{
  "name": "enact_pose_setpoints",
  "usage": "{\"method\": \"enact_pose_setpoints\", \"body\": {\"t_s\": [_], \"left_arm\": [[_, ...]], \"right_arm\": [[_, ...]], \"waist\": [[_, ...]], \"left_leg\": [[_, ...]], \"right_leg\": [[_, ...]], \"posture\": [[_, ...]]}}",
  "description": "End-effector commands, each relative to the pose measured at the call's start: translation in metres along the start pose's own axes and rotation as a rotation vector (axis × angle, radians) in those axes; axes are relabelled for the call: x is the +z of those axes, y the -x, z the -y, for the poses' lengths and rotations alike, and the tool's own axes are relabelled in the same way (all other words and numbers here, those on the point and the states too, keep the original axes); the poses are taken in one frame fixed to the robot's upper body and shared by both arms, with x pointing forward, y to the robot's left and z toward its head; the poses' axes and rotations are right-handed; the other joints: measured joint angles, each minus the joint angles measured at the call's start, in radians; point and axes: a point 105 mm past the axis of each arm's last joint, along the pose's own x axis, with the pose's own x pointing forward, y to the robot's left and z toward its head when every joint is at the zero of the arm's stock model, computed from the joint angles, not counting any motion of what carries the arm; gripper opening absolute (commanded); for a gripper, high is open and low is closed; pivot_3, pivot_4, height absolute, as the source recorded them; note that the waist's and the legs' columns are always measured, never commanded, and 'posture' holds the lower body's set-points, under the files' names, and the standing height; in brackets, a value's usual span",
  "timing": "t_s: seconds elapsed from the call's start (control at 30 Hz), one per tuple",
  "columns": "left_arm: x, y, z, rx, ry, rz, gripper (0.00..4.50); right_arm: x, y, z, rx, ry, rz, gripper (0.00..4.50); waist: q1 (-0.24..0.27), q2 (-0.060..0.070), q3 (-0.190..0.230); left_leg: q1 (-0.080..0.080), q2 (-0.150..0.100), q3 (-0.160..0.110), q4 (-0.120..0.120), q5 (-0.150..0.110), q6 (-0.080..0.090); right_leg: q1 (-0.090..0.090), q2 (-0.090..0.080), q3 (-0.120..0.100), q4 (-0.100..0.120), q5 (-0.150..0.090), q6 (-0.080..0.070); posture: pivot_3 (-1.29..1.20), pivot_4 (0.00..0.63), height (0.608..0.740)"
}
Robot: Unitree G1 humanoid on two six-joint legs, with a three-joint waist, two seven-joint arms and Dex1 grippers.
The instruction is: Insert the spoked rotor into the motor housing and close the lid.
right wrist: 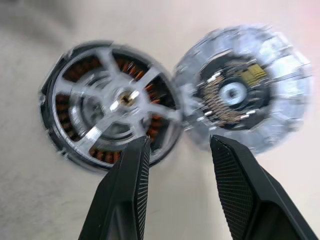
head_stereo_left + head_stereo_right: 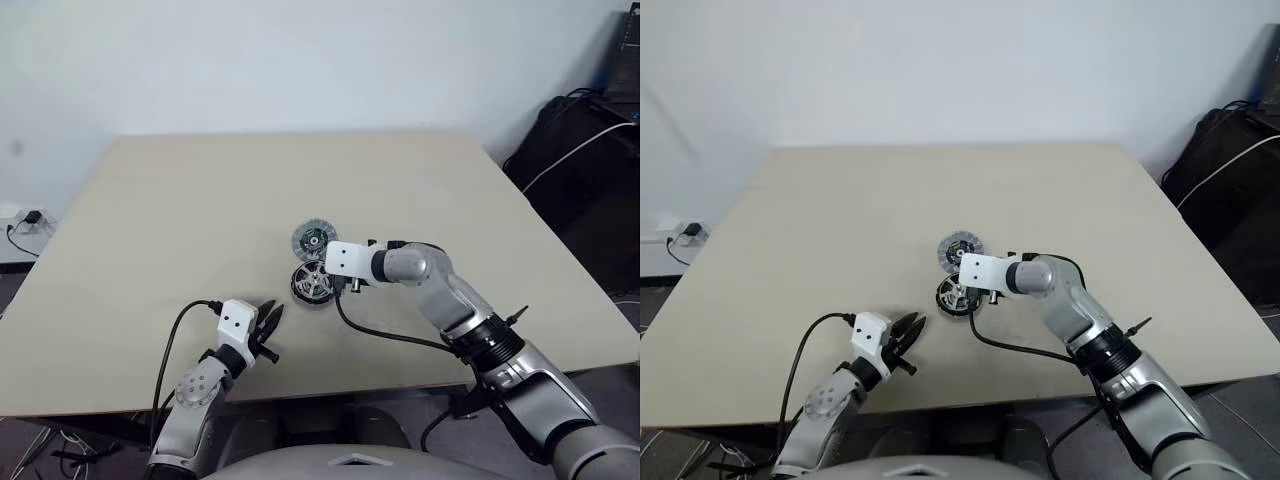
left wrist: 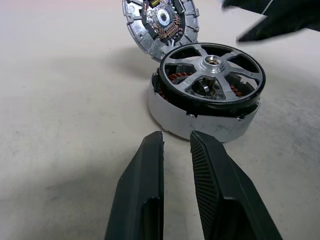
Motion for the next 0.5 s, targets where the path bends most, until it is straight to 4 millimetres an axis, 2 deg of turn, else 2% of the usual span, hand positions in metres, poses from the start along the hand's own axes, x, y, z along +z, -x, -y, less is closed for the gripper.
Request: {"method": "enact_pose_setpoints", "body": {"t_s": [0.03, 0.1, 0.23, 0.37, 0.5], "left_arm": [[0.016, -0.003, 0.003, -0.020, -0.019, 0.054, 0.91], [0.017, -0.004, 0.003, -0.022, -0.020, 0.055, 0.91], [0.018, -0.004, 0.003, -0.025, -0.023, 0.057, 0.91], [0.018, -0.004, 0.003, -0.028, -0.024, 0.058, 0.91], [0.017, -0.005, 0.003, -0.032, -0.023, 0.055, 0.91]], "right_arm": [[0.011, 0.011, 0.013, -0.074, -0.021, 0.053, 1.86], [0.010, 0.013, 0.012, -0.098, -0.051, 0.063, 1.45], [0.010, 0.014, 0.017, -0.183, -0.140, 0.096, 0.12], [0.012, 0.006, 0.010, -0.212, -0.280, 0.141, 0.05], [0.012, -0.006, -0.002, -0.201, -0.339, 0.141, 0.05]], "waist": [[0.000, 0.000, 0.000], [0.001, 0.000, 0.000], [0.001, 0.000, 0.000], [0.001, 0.000, 0.000], [-0.001, 0.001, 0.001]], "left_leg": [[0.000, 0.000, 0.000, 0.000, 0.000, 0.000], [0.000, 0.000, 0.000, 0.000, 0.000, 0.000], [0.000, 0.000, 0.000, 0.000, 0.000, 0.000], [0.000, 0.000, 0.000, 0.000, 0.000, 0.000], [0.000, 0.000, 0.000, 0.000, 0.000, 0.000]], "right_leg": [[0.000, 0.000, 0.000, 0.000, 0.000, 0.000], [0.000, 0.000, 0.000, 0.000, 0.000, 0.000], [0.000, 0.000, 0.000, 0.000, 0.000, 0.000], [0.000, 0.000, 0.000, 0.000, 0.000, 0.000], [0.000, 0.000, 0.000, 0.000, 0.000, 0.000]], "posture": [[0.00, 0.000, 0.740], [0.00, 0.000, 0.740], [0.00, 0.000, 0.740], [0.00, 0.000, 0.740], [0.00, 0.000, 0.740]]}}
